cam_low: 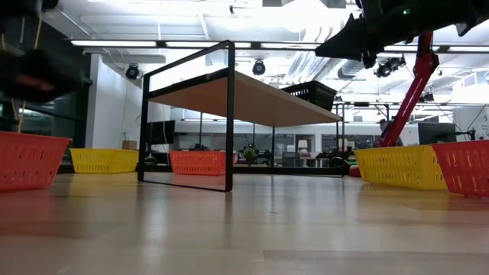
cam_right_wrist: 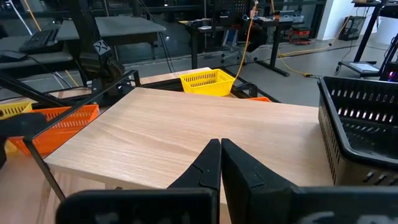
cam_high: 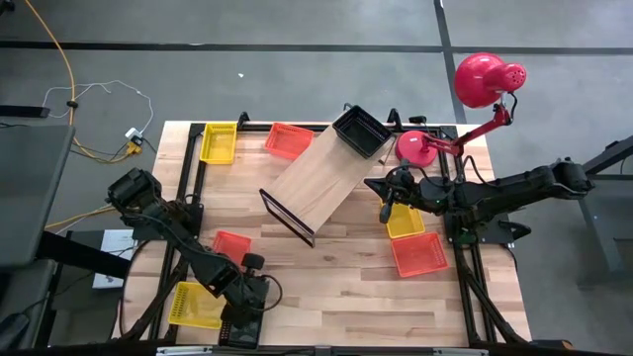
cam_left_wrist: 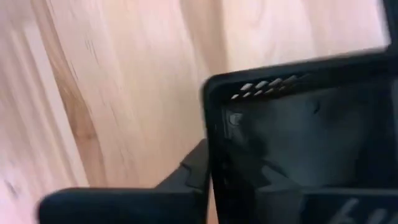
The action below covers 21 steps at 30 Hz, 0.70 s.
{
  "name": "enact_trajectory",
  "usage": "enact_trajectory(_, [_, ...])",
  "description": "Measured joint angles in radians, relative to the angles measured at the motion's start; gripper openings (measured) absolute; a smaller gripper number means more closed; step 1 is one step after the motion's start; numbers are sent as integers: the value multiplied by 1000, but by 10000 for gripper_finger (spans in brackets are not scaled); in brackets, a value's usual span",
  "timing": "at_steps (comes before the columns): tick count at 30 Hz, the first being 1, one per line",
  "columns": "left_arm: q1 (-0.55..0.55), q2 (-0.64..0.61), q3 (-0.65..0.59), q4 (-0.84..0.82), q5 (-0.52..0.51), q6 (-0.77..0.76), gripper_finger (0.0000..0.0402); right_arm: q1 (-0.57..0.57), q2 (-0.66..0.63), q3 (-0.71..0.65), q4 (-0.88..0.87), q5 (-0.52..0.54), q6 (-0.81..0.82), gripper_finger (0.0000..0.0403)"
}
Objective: Stack baskets on shelf by color
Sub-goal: Stack the black basket on top of the black baskets on the shelf
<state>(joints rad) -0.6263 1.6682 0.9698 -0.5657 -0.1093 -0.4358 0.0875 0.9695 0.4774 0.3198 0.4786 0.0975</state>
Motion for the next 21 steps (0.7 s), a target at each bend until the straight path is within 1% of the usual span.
enact_trajectory(3, [21, -1, 65, -40, 0, 89, 15, 0, 0, 0, -2, 0, 0, 0])
enact_trajectory(6, [47, -16, 153, -138, -7, 166, 3, 0, 0, 0, -2, 0, 0, 0])
enact_trajectory(10, [83, -64, 275, -253, -14, 239, 2, 0, 0, 0, -6, -11, 0, 0])
enact_trajectory(13, [107, -120, 362, -302, -24, 291, 1, 0, 0, 0, -23, -22, 0, 0])
enact_trajectory(15, [126, -165, 415, -347, -78, 337, 1, 0, 0, 0, -33, -32, 5, 0])
enact_trajectory(17, [157, -208, 461, -346, -152, 392, 0, 0, 0, 0, -43, -44, 19, 0])
enact_trajectory(19, [200, -246, 501, -359, -241, 452, 0, 0, -2, 0, -40, -80, 32, 0])
enact_trajectory(21, [257, -283, 532, -345, -326, 514, 0, 0, -10, 0, -42, -138, 34, 0])
